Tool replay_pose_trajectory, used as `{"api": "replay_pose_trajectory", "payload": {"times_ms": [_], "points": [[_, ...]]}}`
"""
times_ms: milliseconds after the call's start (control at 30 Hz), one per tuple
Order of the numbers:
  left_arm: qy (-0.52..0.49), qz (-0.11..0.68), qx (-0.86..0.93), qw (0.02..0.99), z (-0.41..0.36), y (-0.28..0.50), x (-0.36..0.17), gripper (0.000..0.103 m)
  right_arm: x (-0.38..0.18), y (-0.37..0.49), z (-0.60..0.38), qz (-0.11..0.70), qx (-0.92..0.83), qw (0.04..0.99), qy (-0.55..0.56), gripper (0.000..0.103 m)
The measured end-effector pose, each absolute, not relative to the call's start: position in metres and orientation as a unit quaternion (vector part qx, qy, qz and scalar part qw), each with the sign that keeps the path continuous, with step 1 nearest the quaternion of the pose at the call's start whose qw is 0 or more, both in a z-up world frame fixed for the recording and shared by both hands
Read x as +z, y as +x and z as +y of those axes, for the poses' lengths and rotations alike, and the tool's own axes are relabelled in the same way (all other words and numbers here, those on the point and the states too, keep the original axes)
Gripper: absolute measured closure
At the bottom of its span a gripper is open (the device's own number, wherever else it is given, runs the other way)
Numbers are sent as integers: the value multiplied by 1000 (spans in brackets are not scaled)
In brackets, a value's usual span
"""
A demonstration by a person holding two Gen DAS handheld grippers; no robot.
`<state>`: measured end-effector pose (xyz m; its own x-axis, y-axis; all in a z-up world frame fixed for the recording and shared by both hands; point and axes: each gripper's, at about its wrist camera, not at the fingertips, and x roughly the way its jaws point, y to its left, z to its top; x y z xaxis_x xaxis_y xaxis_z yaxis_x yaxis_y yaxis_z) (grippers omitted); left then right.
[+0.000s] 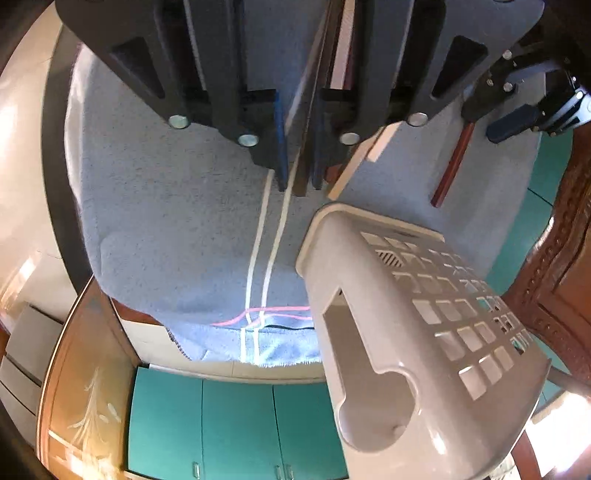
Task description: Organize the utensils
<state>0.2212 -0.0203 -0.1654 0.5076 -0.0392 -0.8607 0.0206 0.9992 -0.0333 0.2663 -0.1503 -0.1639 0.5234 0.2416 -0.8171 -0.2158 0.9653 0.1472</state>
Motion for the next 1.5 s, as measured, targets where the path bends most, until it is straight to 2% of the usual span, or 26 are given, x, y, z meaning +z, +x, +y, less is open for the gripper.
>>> {"api": "replay_pose_trajectory", "payload": {"times_ms": [200,267,333,367,633,800,900,933,967,1000,1133,1300,1500], "points": [[-16,498,-18,867,-14,221,-164,66,-157,256,-163,484,159,860,-23,94],[-19,500,-18,866,-13,227,-163,62,-154,251,-170,489,150,859,-14,93],[-13,502,-16,864,-12,235,-162,62,-152,242,-179,498,145,855,-8,81],[-5,505,-11,863,-13,241,-162,62,-152,238,-181,502,144,853,-8,79],[48,504,5,862,-30,274,-160,61,-161,215,-166,504,140,852,-39,76],[45,494,7,868,-31,274,-159,61,-162,208,-159,509,147,847,-49,76],[32,492,5,870,-24,269,-159,61,-164,201,-147,494,134,855,-81,77],[28,492,4,870,-22,266,-159,61,-164,199,-146,491,137,856,-82,80],[25,493,4,870,-20,262,-159,61,-164,197,-144,490,144,856,-79,93],[20,493,4,870,-18,256,-160,64,-164,196,-145,490,148,856,-74,96],[-2,488,-1,873,-8,248,-161,96,-160,191,-149,476,152,864,-59,97],[-23,474,-8,880,0,237,-156,96,-122,179,-165,417,161,894,-25,97],[-3,396,-34,918,0,189,-97,96,-52,134,-185,312,215,926,-1,97]]}}
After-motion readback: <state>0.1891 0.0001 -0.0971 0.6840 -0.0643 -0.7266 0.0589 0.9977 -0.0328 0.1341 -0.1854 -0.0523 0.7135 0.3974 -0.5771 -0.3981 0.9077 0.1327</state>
